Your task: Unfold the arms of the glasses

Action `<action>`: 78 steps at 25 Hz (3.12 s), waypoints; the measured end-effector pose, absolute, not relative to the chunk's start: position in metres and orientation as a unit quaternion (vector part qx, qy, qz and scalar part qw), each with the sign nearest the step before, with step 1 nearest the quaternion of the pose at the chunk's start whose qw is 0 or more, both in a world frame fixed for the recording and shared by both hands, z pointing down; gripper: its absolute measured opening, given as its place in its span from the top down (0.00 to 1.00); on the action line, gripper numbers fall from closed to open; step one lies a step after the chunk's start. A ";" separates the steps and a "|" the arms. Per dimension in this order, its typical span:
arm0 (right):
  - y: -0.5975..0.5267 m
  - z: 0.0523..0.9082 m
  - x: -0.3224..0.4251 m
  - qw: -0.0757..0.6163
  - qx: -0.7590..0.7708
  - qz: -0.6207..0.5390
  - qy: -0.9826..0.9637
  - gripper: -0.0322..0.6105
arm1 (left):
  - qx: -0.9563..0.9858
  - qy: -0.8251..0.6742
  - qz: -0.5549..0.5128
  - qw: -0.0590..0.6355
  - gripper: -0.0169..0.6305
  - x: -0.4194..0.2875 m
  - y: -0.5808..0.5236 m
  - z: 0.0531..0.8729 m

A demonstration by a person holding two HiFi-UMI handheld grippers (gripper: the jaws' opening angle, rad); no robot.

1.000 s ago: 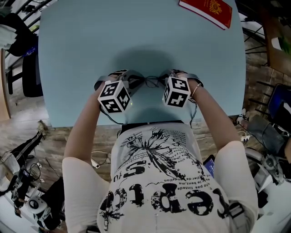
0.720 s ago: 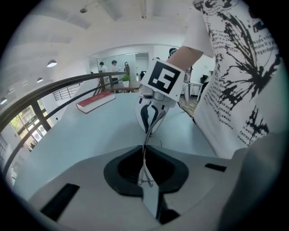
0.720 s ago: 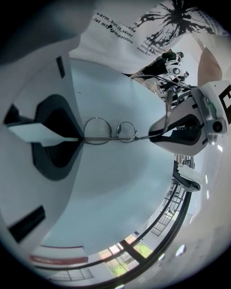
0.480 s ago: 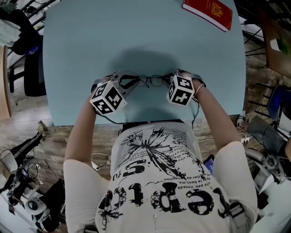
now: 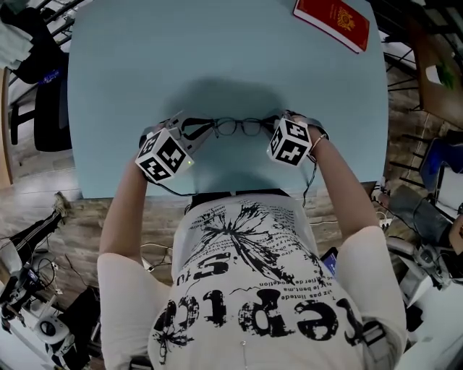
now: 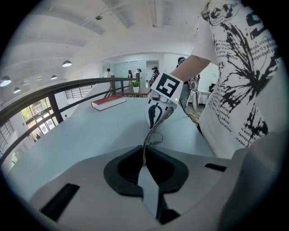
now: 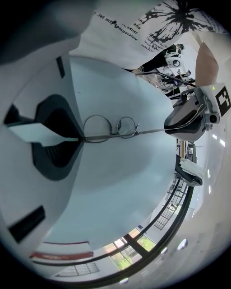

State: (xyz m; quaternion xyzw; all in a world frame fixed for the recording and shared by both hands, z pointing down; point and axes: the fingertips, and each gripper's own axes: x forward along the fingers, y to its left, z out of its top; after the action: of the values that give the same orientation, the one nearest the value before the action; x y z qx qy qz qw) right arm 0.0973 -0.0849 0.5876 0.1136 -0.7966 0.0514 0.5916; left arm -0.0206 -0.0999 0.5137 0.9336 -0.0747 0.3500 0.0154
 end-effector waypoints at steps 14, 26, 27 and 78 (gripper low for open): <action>-0.086 0.575 0.094 0.598 0.136 0.039 -0.789 0.80 | 0.945 -0.058 0.321 0.012 0.93 -0.008 -0.098 0.510; -0.091 0.569 0.023 0.600 0.055 -0.007 -0.798 0.80 | 0.948 -0.051 0.315 0.014 0.93 -0.006 -0.097 0.511; -0.092 0.570 0.021 0.603 0.050 -0.010 -0.796 0.80 | 0.948 -0.051 0.314 0.015 0.93 -0.006 -0.097 0.511; -0.107 0.500 0.111 0.480 0.209 -0.042 -0.851 0.90 | 0.939 -0.084 0.334 0.007 0.93 -0.009 -0.131 0.513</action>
State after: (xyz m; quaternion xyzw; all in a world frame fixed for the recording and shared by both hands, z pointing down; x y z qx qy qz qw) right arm 0.1108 -0.1073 0.5003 0.2090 -0.8508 -0.0425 0.4803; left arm -0.0086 -0.1308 0.5134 0.9387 -0.0840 0.3341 0.0070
